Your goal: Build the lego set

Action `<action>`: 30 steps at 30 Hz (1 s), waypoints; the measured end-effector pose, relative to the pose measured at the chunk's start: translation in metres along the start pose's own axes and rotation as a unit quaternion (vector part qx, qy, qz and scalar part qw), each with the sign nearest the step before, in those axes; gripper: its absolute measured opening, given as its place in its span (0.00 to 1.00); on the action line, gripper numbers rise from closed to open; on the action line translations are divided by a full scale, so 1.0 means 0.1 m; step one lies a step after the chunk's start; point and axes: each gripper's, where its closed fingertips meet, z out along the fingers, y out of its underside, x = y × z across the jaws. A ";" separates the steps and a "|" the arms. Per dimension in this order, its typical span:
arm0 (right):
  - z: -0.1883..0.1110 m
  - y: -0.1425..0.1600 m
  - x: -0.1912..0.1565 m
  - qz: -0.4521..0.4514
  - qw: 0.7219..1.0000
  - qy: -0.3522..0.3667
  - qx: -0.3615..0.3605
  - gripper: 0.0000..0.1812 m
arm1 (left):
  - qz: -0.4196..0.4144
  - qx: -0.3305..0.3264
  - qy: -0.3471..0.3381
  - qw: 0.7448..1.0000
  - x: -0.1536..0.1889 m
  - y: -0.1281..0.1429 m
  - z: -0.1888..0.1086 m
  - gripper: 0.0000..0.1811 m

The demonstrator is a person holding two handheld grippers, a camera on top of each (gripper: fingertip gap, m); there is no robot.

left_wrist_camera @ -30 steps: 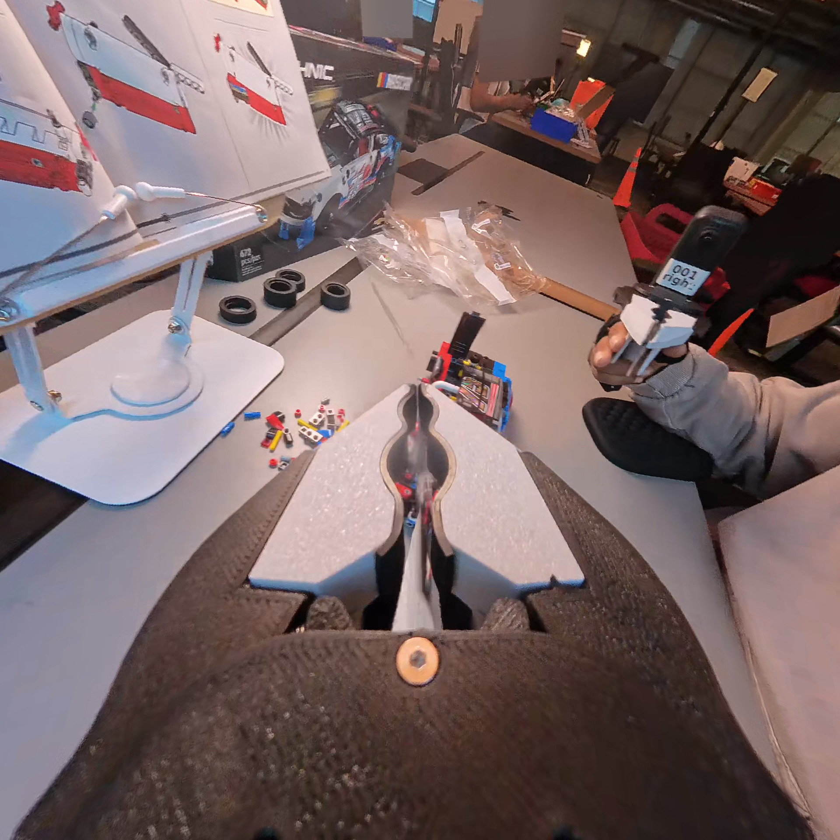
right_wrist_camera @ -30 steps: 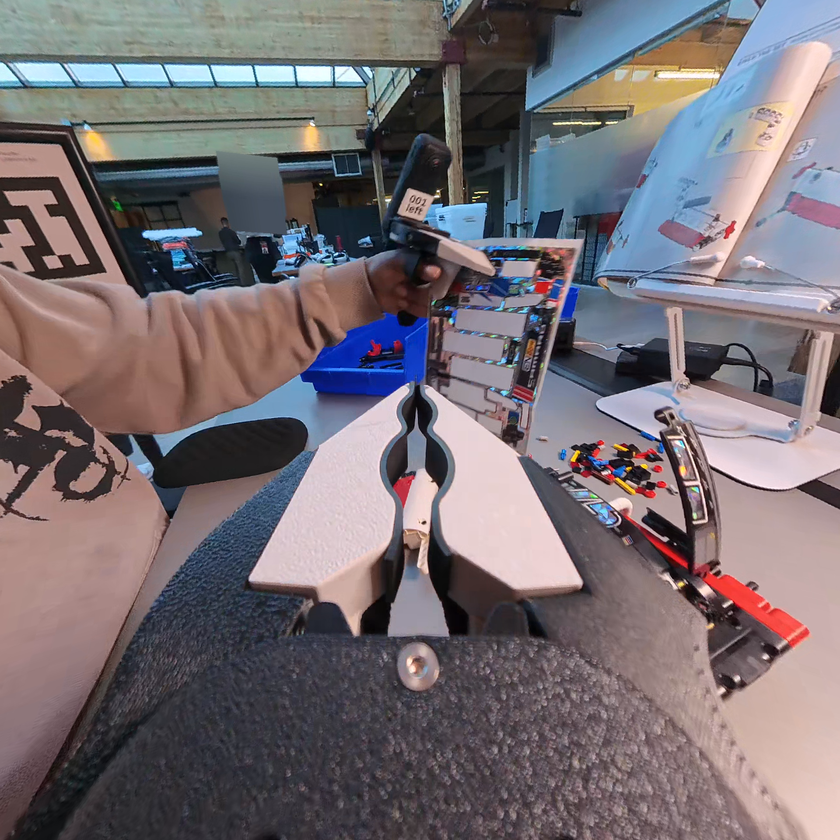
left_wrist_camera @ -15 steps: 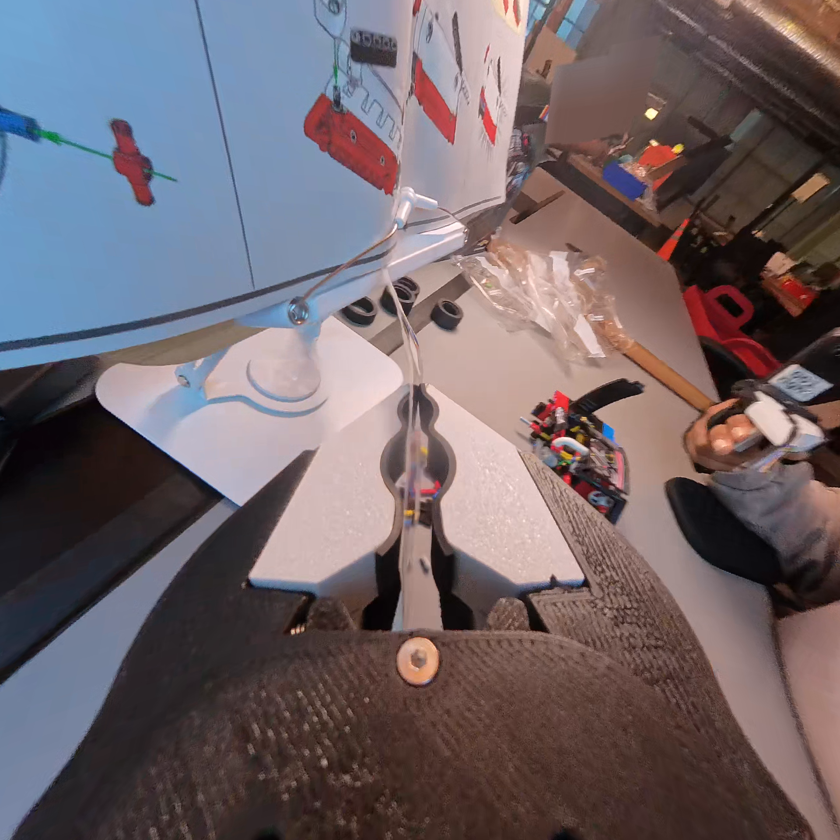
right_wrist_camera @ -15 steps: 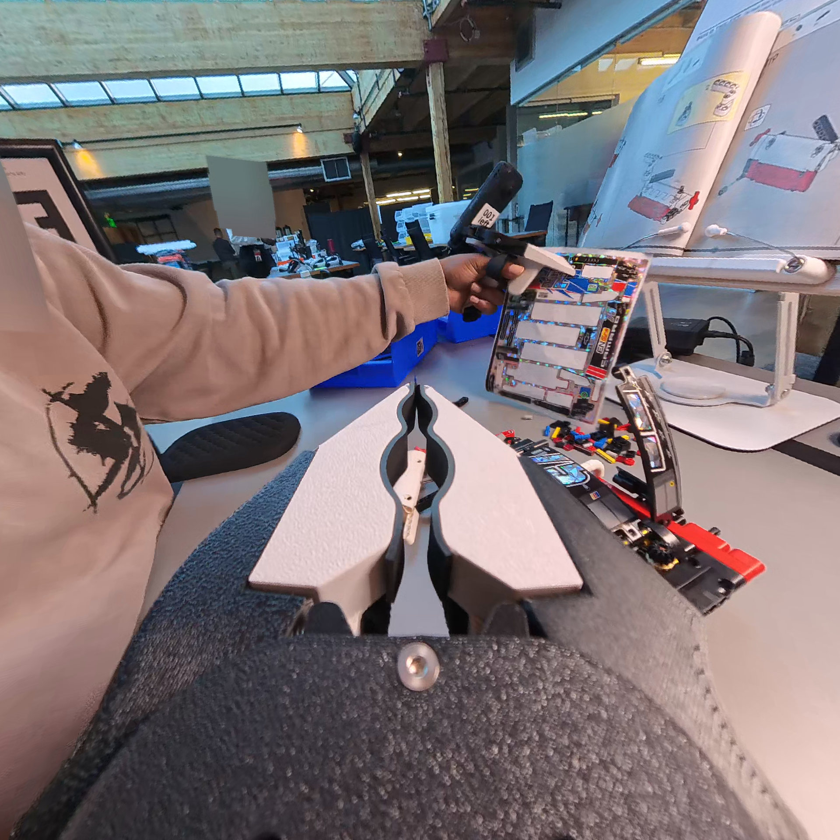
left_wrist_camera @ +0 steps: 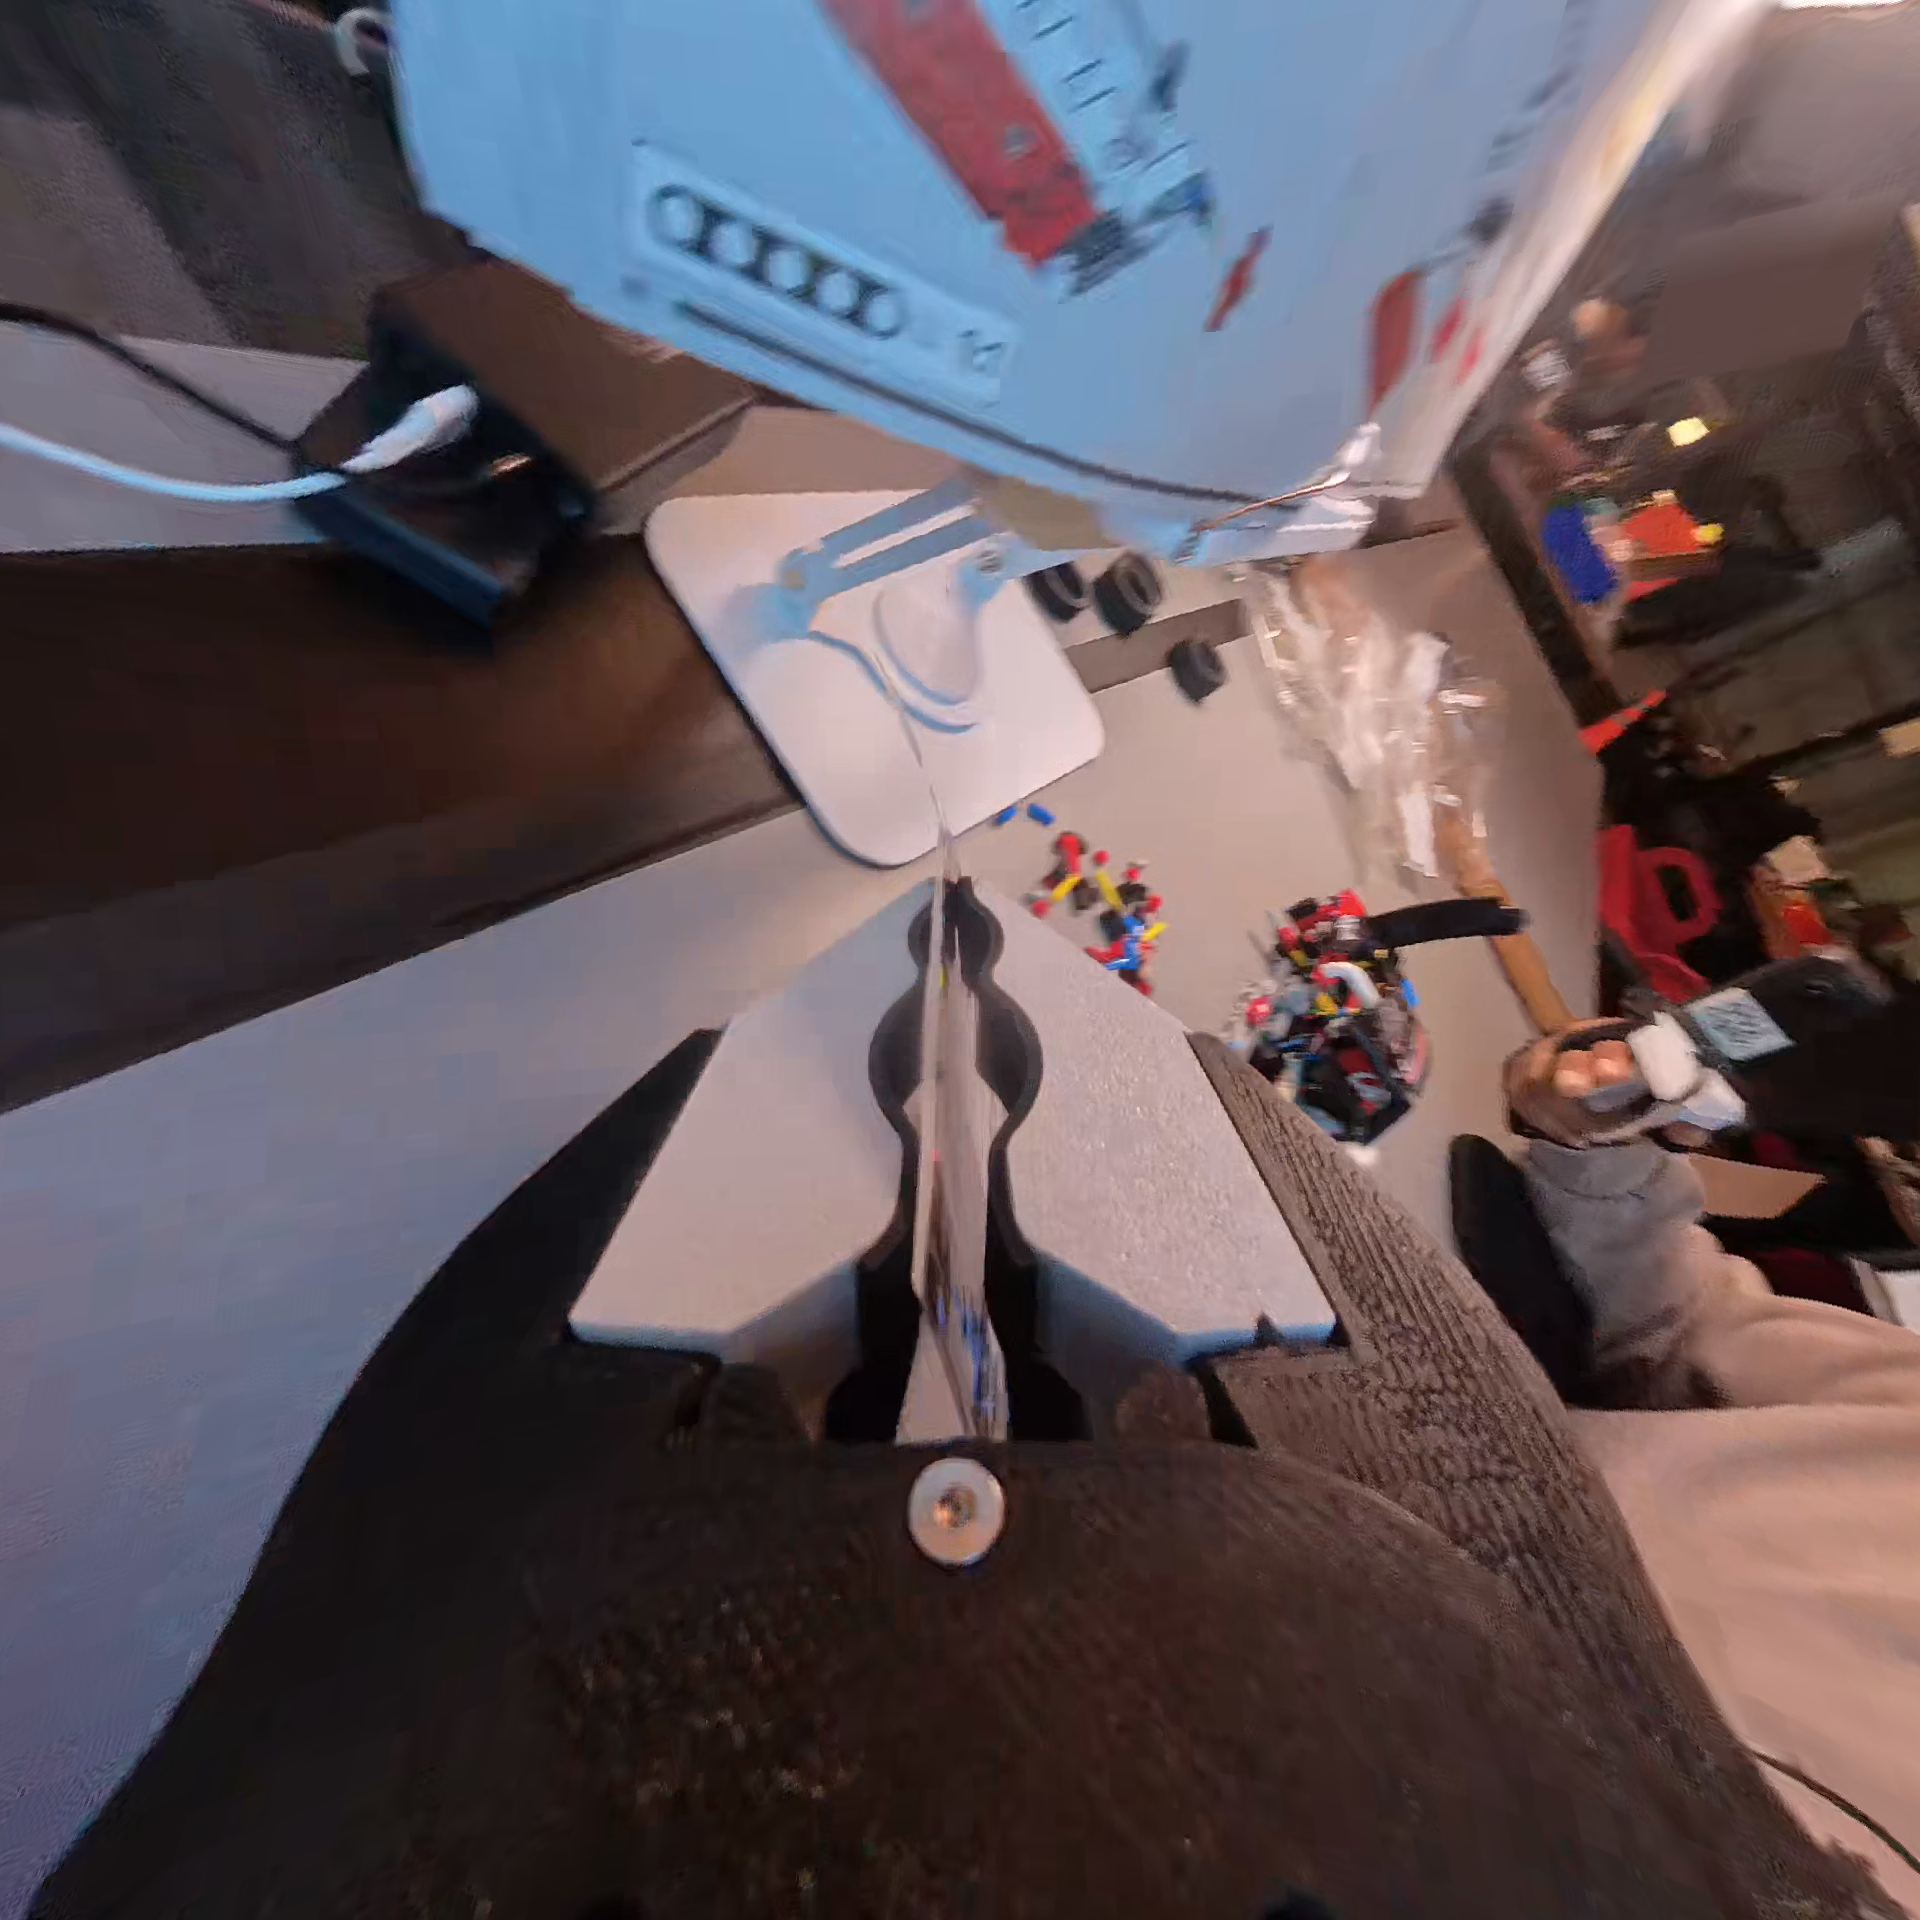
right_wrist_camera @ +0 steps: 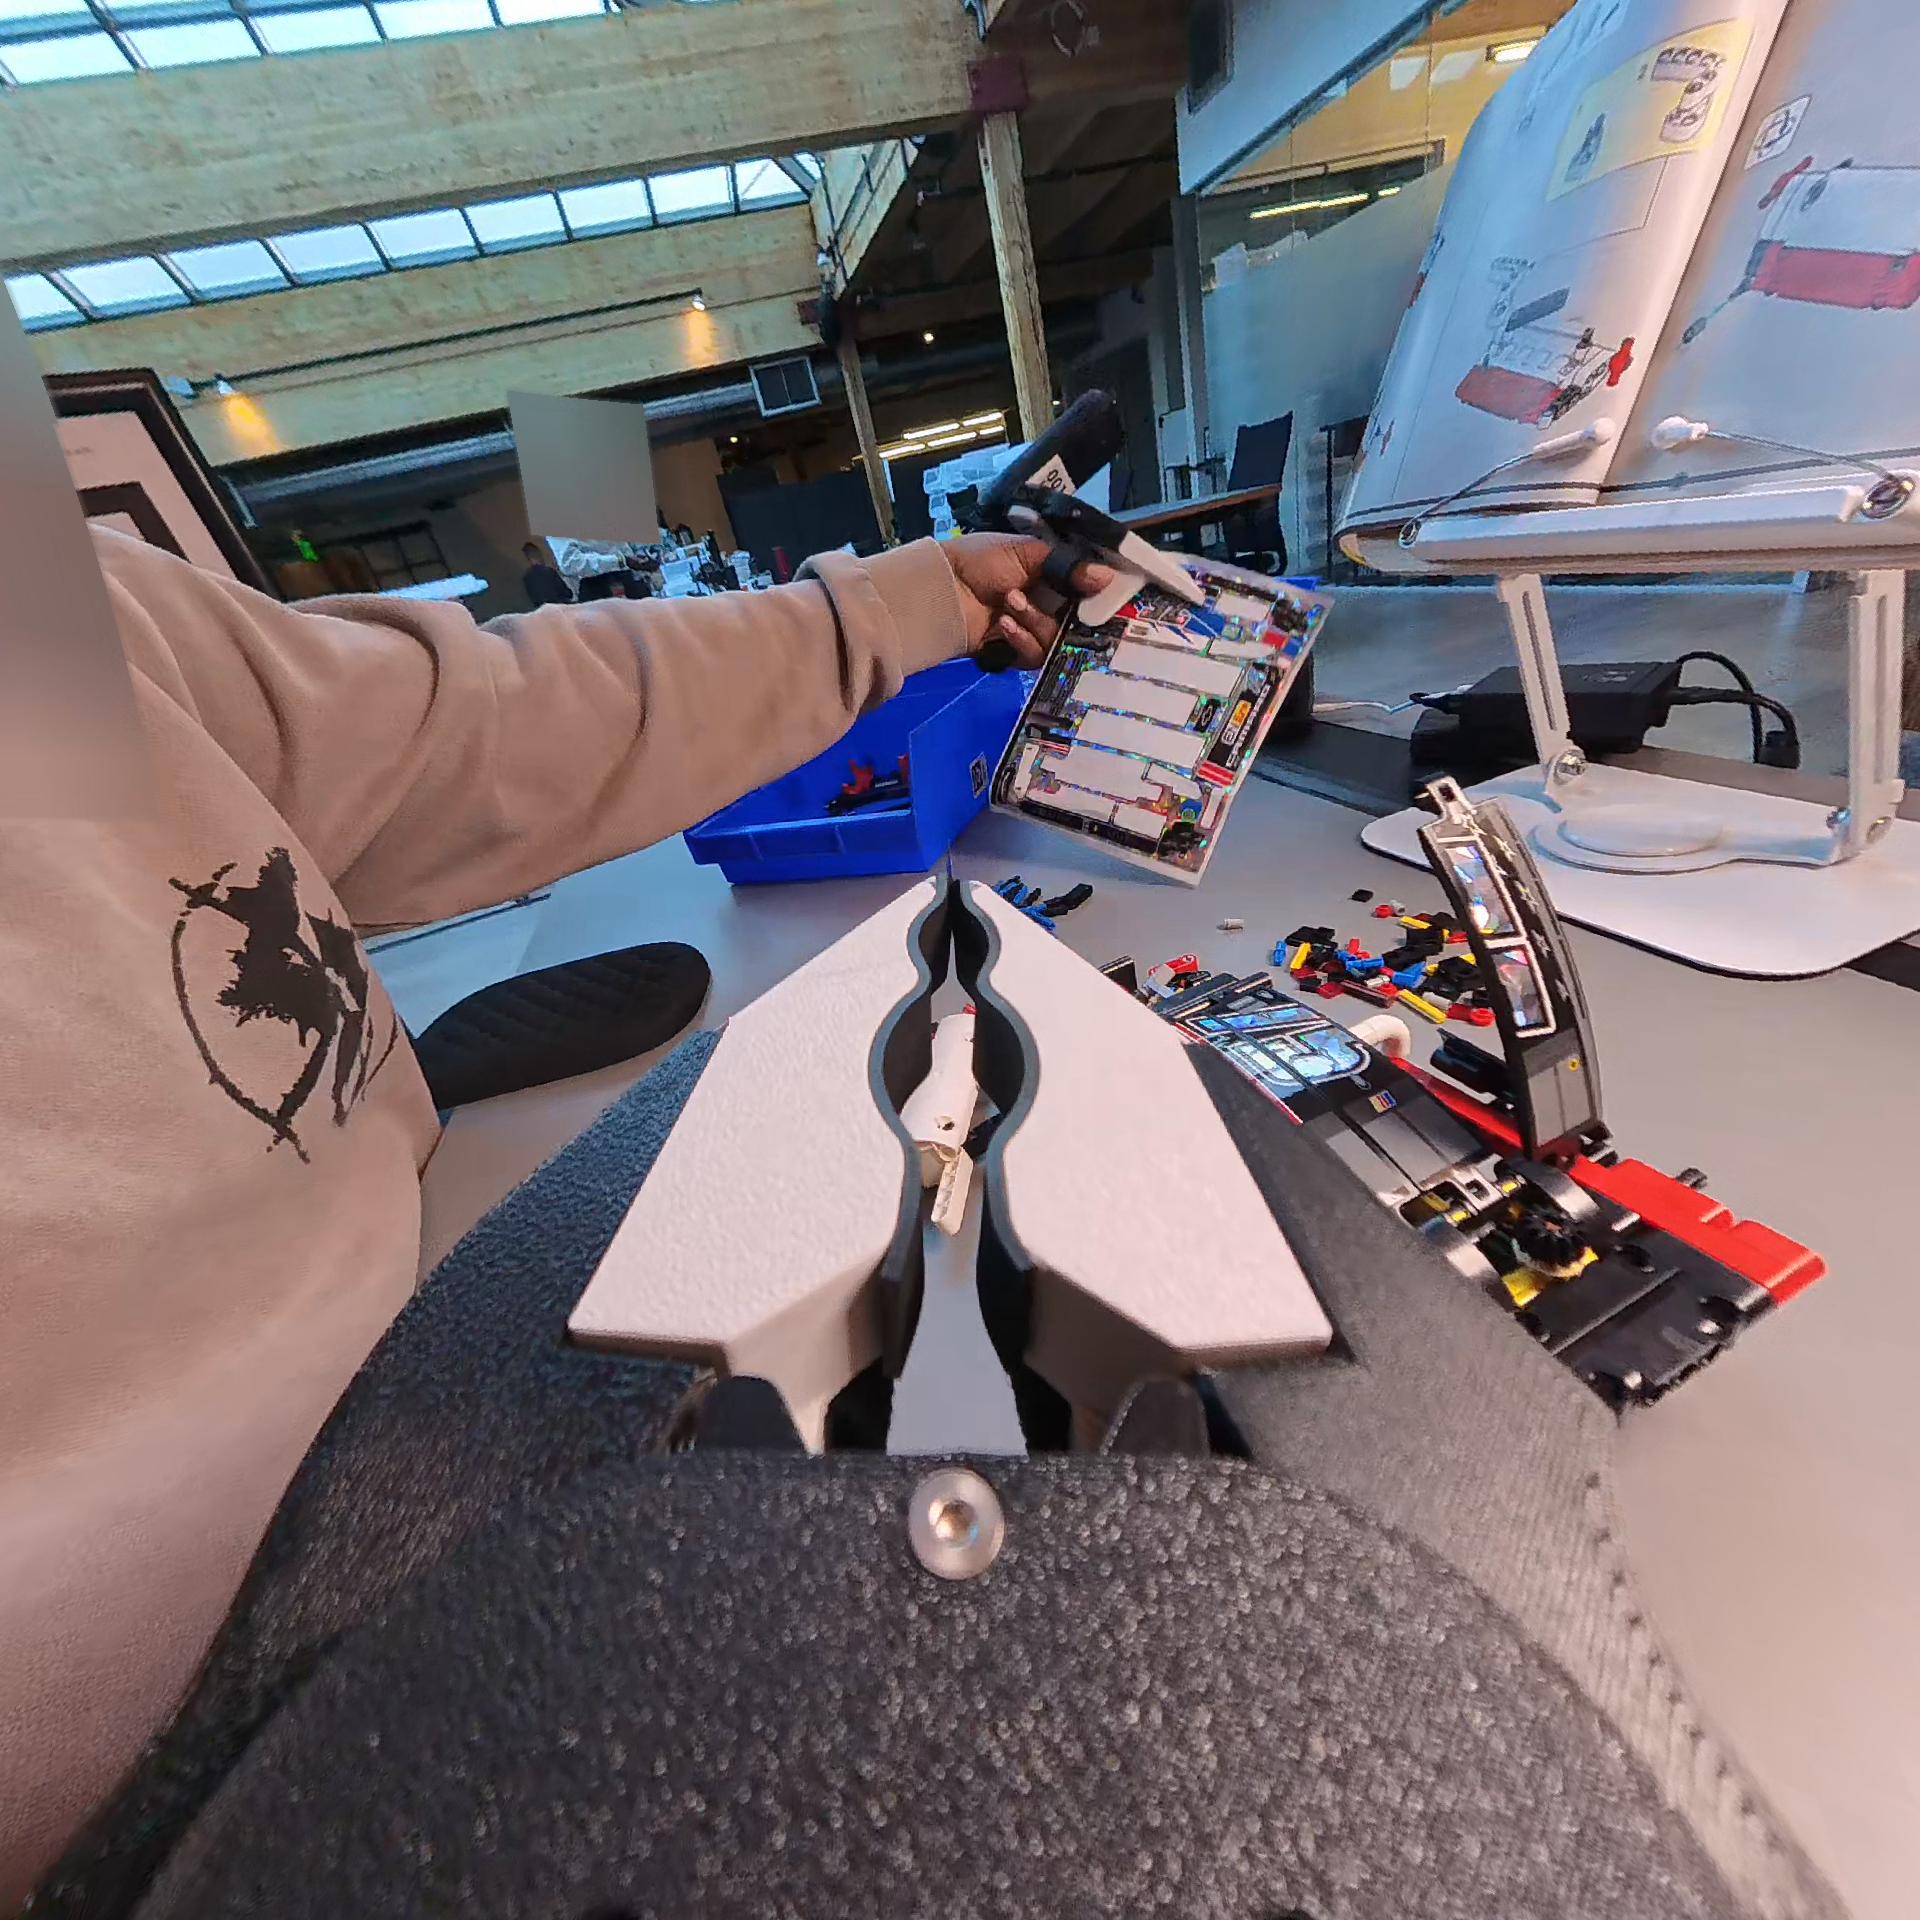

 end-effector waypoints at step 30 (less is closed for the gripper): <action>0.19 0.26 -0.03 -0.011 0.999 0.004 -0.041 0.00 | 0.333 0.074 -0.056 0.939 1.49 0.65 0.23 0.21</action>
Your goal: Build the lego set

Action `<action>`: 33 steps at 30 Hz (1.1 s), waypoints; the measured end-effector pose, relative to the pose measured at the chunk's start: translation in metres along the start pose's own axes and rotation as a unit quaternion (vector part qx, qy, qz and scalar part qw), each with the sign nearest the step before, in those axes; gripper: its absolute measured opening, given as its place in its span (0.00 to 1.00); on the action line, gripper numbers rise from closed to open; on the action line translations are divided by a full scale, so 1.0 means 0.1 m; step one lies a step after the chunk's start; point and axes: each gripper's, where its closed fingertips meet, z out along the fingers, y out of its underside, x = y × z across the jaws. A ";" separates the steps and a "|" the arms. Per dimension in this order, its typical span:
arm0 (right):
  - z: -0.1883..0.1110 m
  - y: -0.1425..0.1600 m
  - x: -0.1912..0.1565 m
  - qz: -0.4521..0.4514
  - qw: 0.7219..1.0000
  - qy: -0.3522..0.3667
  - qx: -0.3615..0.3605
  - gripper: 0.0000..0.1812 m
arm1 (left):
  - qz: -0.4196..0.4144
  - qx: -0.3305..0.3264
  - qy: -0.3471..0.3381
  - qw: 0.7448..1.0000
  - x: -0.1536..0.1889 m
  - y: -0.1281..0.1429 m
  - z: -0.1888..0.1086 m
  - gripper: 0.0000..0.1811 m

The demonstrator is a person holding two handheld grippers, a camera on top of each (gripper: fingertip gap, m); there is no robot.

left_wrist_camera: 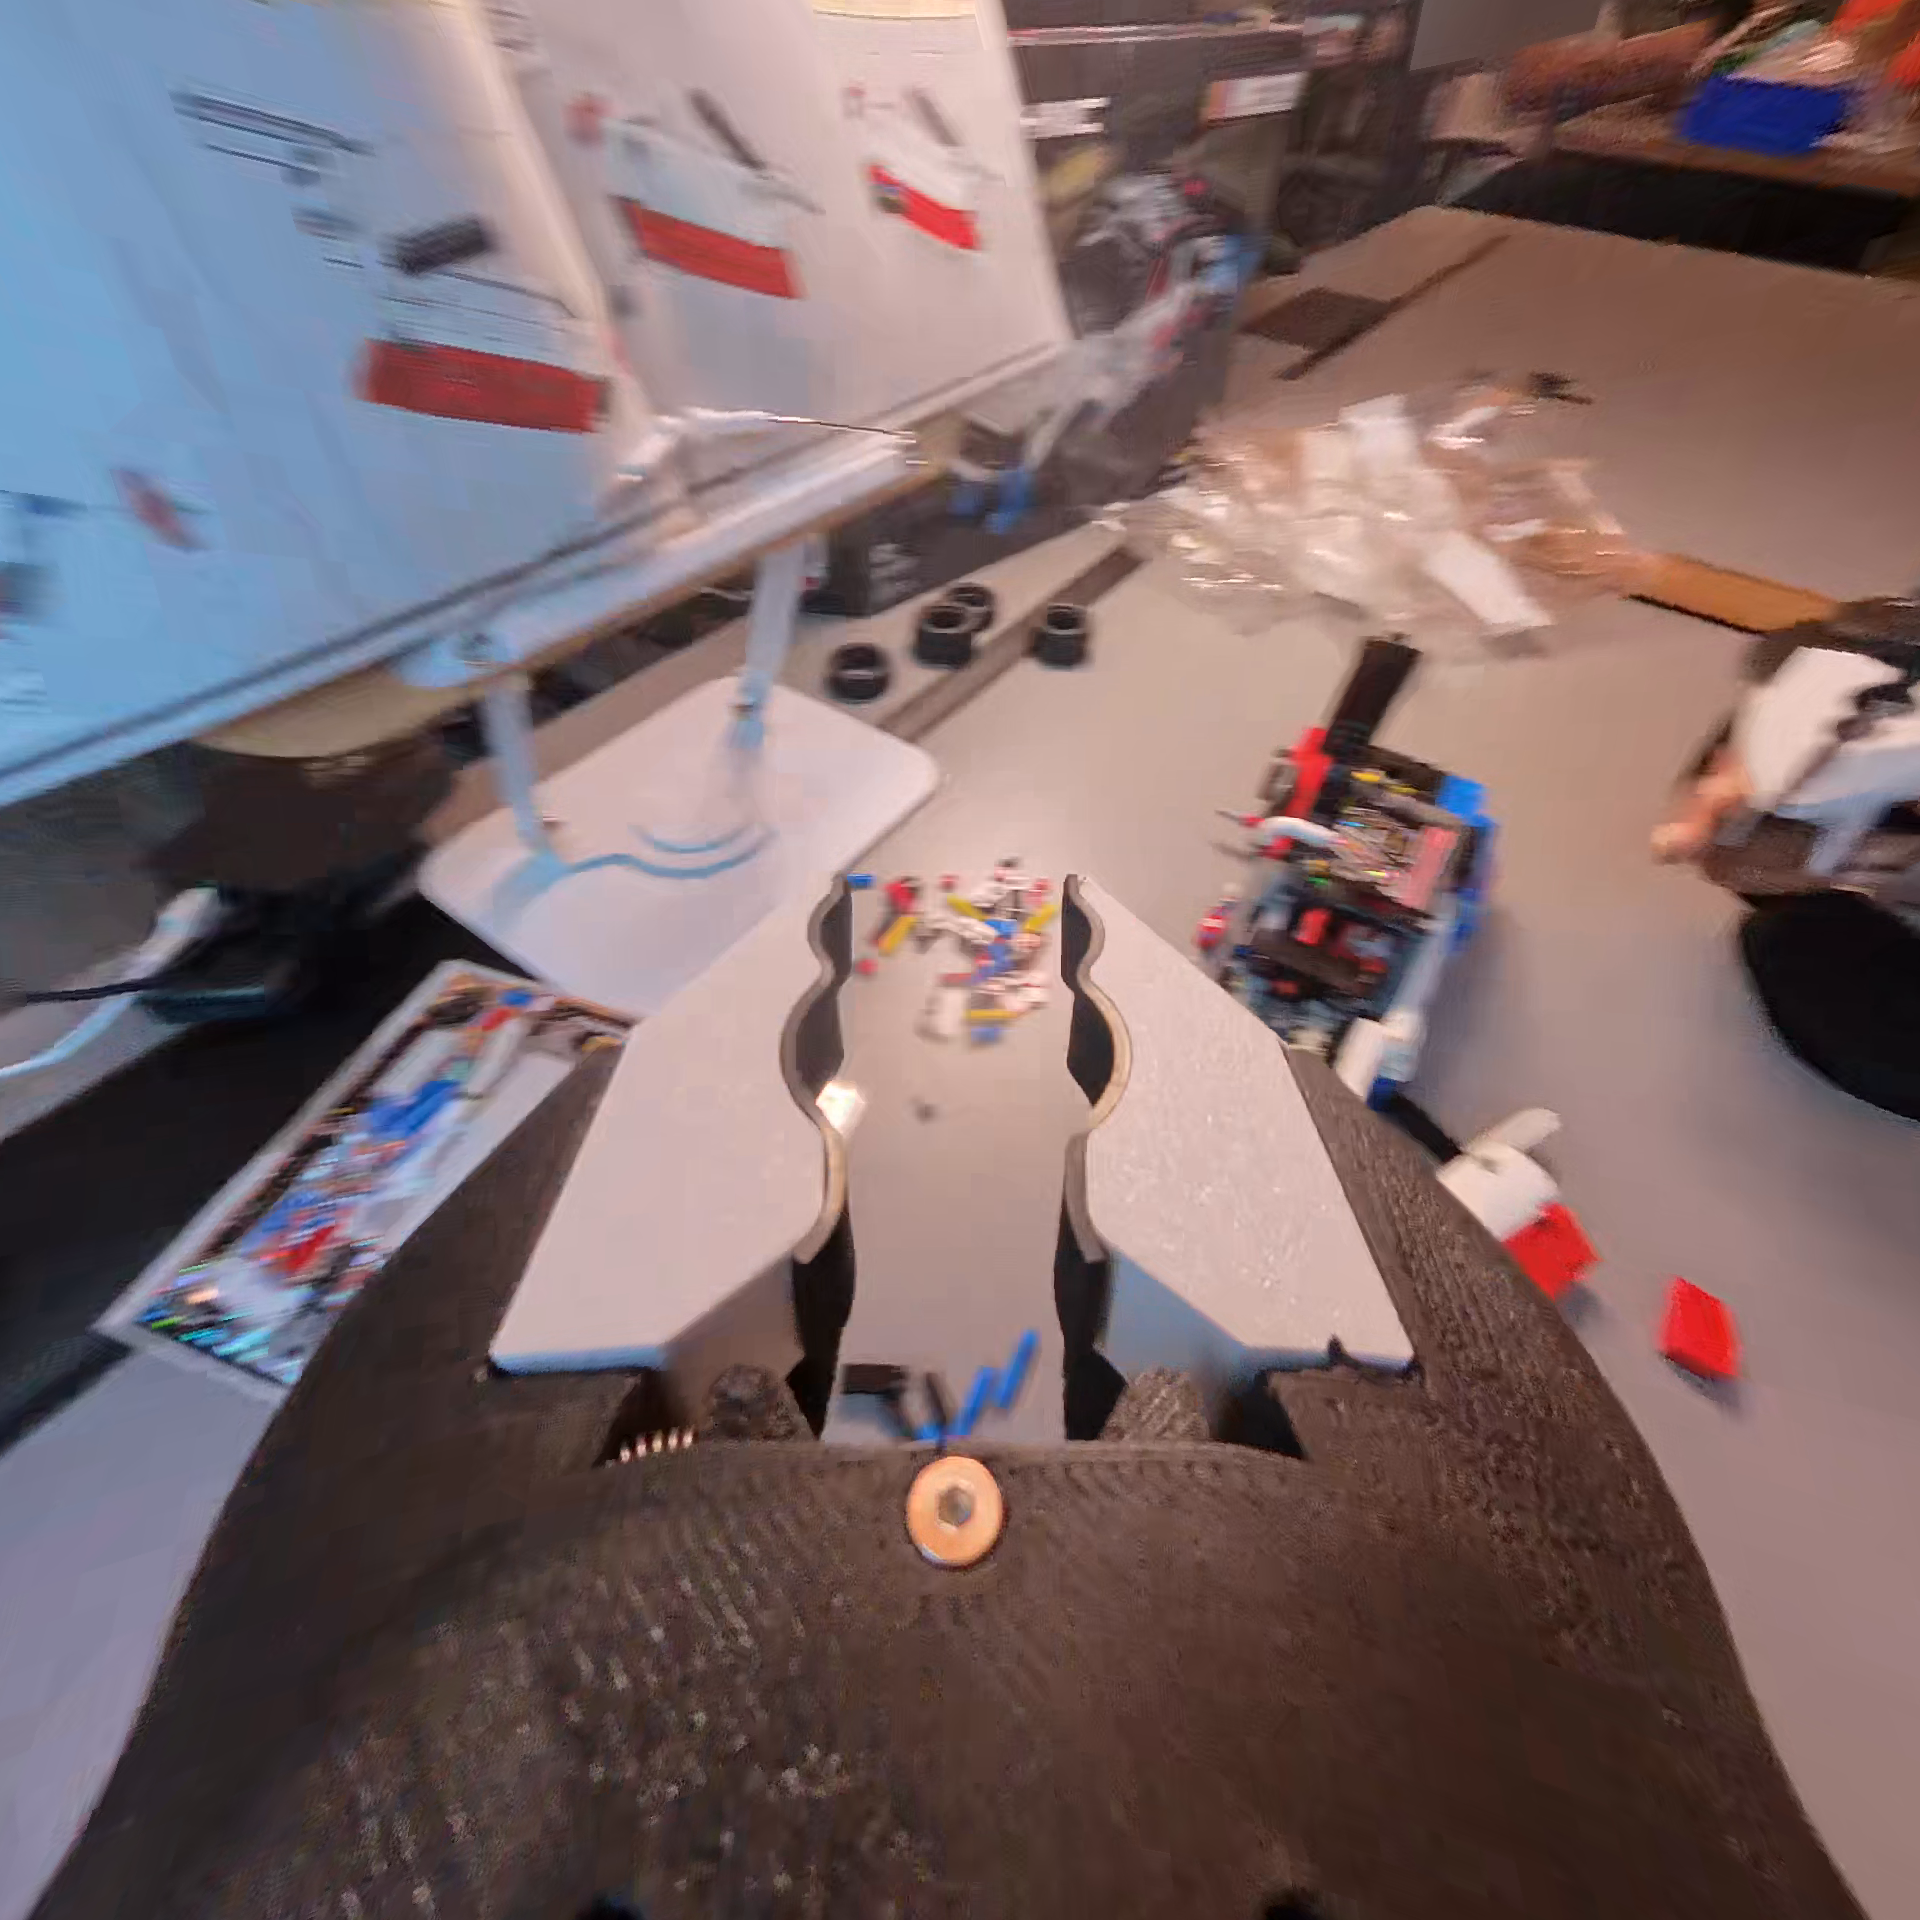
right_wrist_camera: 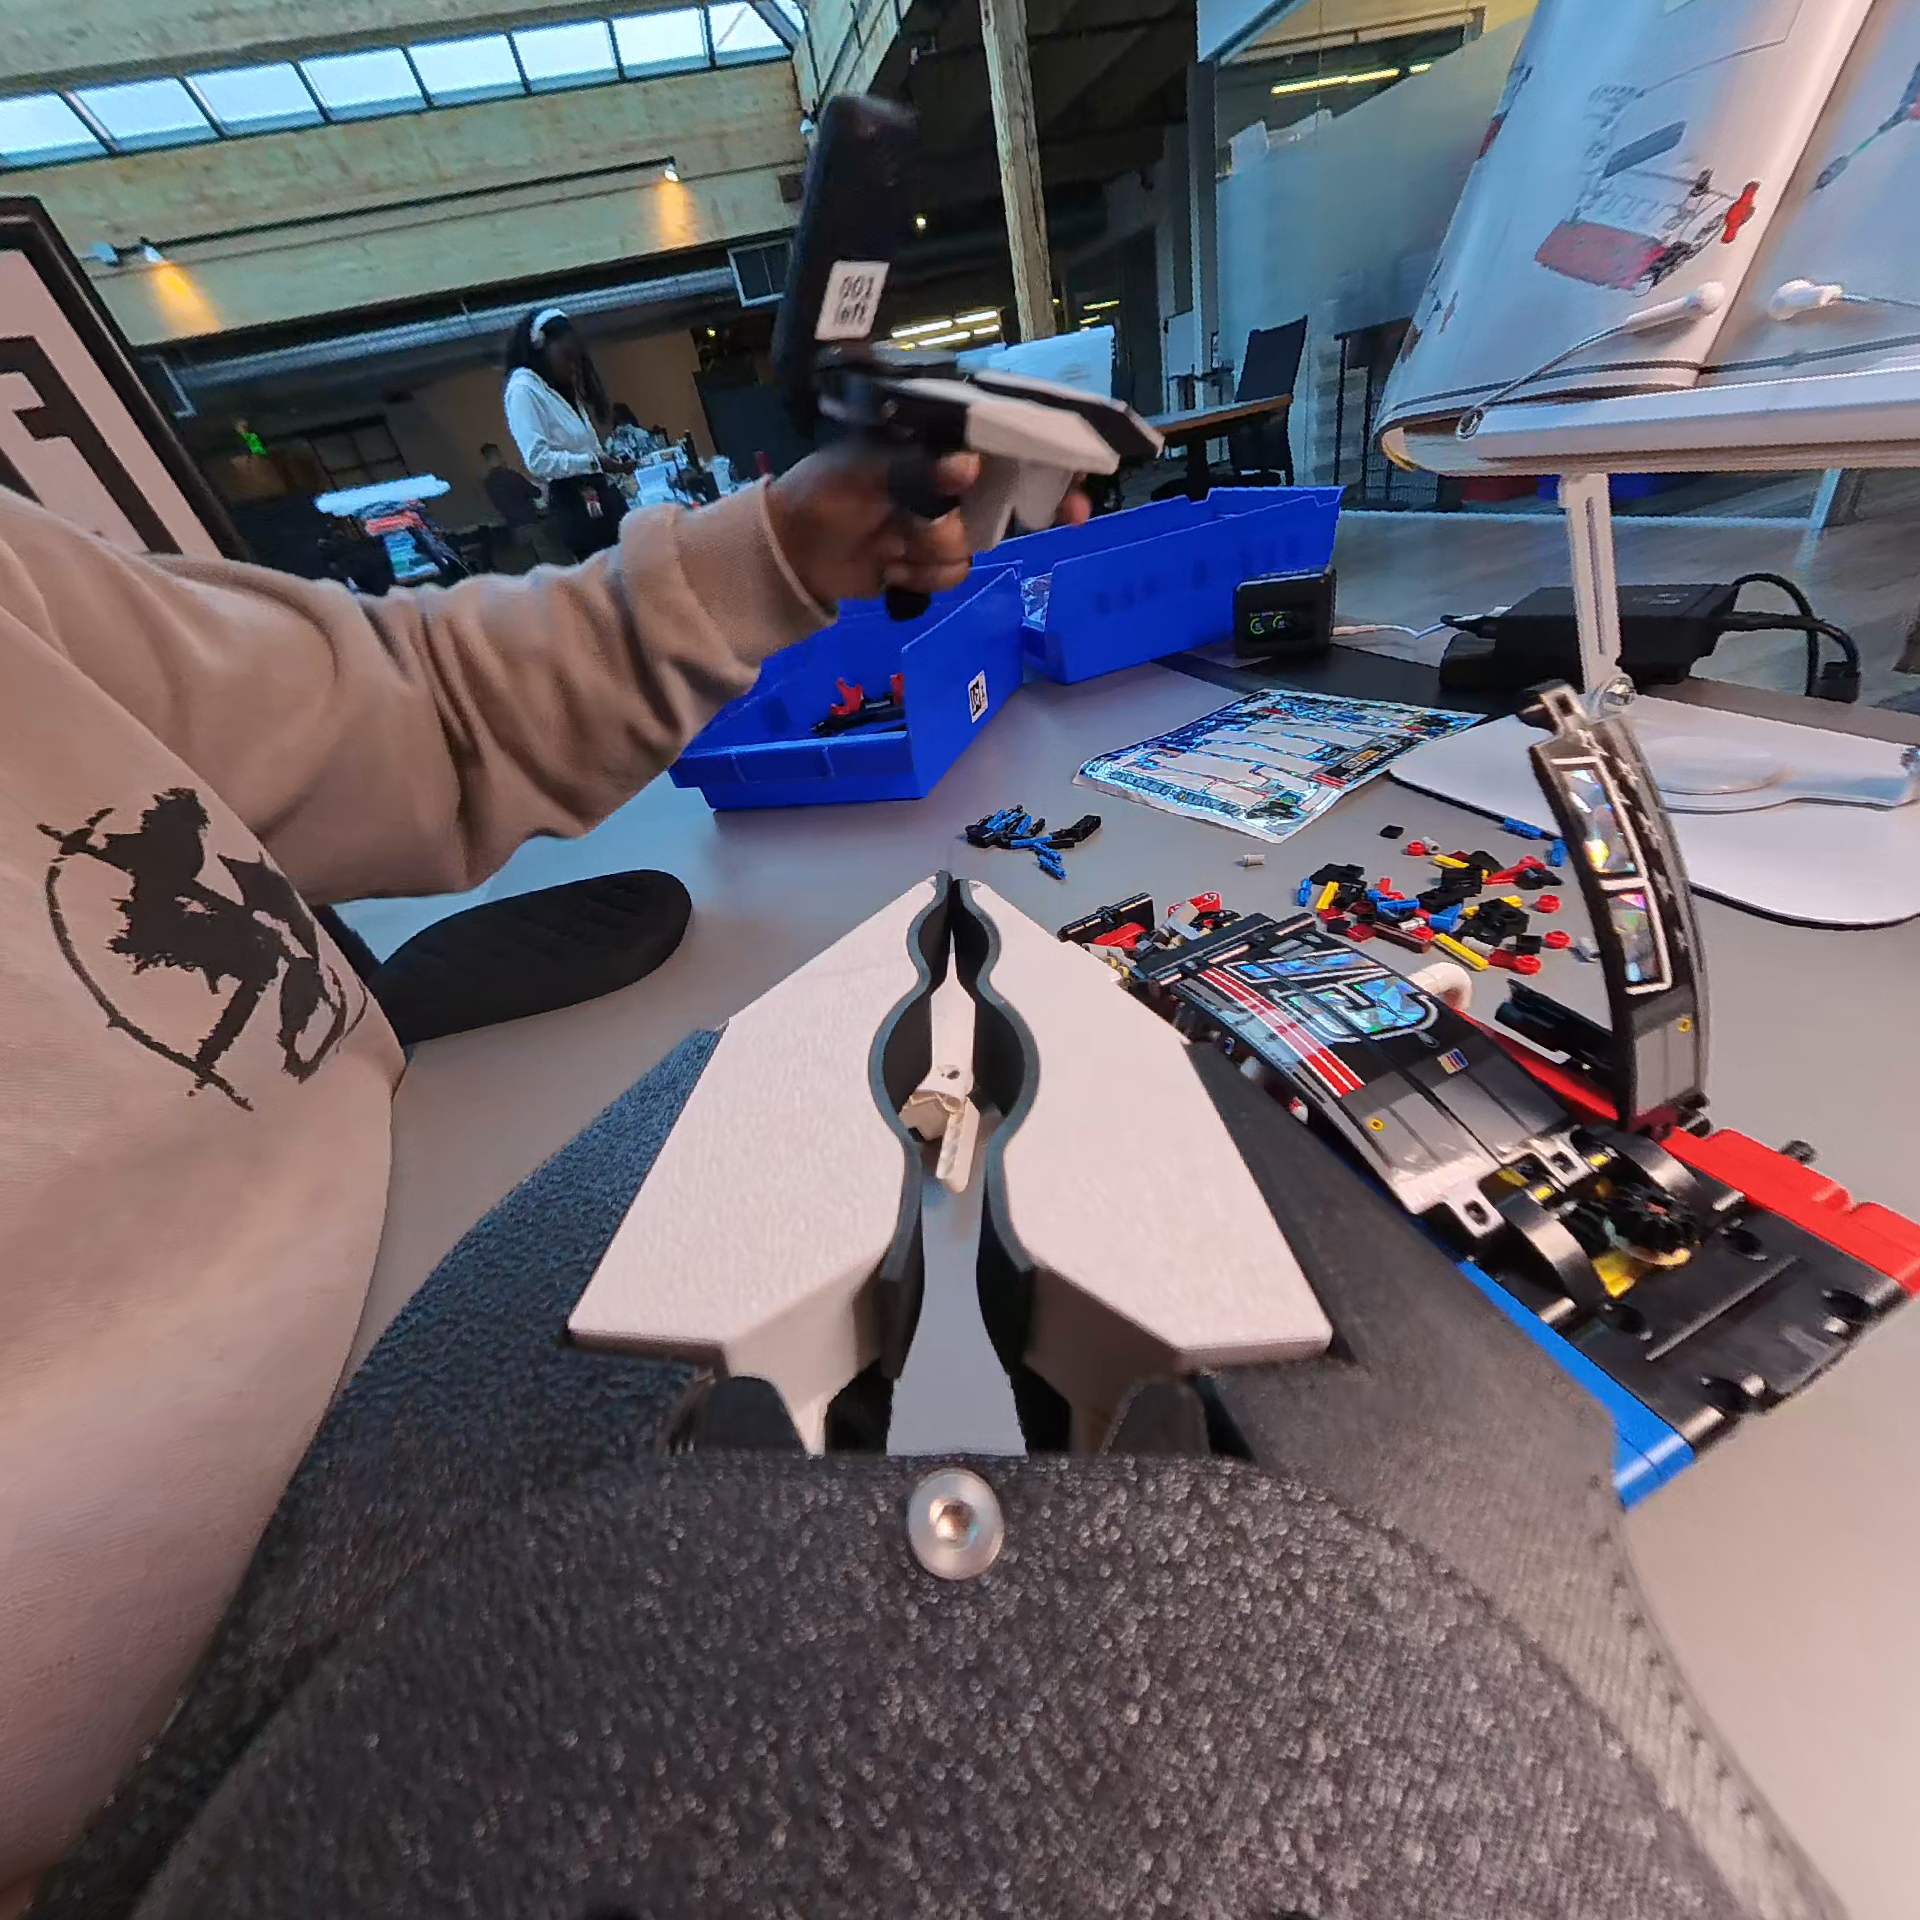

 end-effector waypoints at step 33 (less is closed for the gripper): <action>0.80 0.29 -0.54 -0.718 0.656 0.223 -0.067 0.00 | -0.358 0.107 0.309 0.874 2.28 0.69 0.06 0.04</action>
